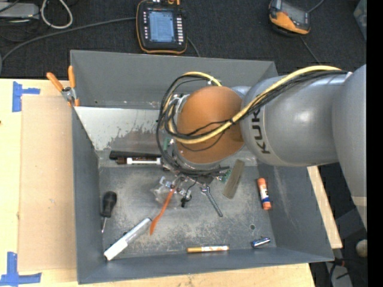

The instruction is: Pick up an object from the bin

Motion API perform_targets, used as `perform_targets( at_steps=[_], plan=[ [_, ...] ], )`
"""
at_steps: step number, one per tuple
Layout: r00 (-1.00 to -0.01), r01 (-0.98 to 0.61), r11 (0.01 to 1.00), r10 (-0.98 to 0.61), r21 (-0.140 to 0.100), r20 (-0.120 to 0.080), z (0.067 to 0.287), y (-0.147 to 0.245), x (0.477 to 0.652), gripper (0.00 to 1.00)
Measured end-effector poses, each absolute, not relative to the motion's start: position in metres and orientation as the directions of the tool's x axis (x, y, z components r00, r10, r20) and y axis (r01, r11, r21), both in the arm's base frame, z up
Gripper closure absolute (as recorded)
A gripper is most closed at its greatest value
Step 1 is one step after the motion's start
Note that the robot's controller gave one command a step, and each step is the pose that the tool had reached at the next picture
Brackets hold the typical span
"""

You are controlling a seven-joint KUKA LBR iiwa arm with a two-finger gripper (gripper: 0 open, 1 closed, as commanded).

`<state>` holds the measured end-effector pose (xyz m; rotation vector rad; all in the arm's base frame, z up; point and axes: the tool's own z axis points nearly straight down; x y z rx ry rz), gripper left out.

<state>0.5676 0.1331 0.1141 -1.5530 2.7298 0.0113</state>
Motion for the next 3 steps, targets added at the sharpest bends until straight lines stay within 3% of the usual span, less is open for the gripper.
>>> perform_targets(
  at_steps=[2,3],
  plan=[
    [-0.515,-0.857,0.515,-0.857,0.008,-0.003,0.126,0.134,0.567,1.00],
    [-0.519,-0.855,0.519,-0.855,0.010,-0.003,0.153,0.134,0.566,1.00]
  ],
)
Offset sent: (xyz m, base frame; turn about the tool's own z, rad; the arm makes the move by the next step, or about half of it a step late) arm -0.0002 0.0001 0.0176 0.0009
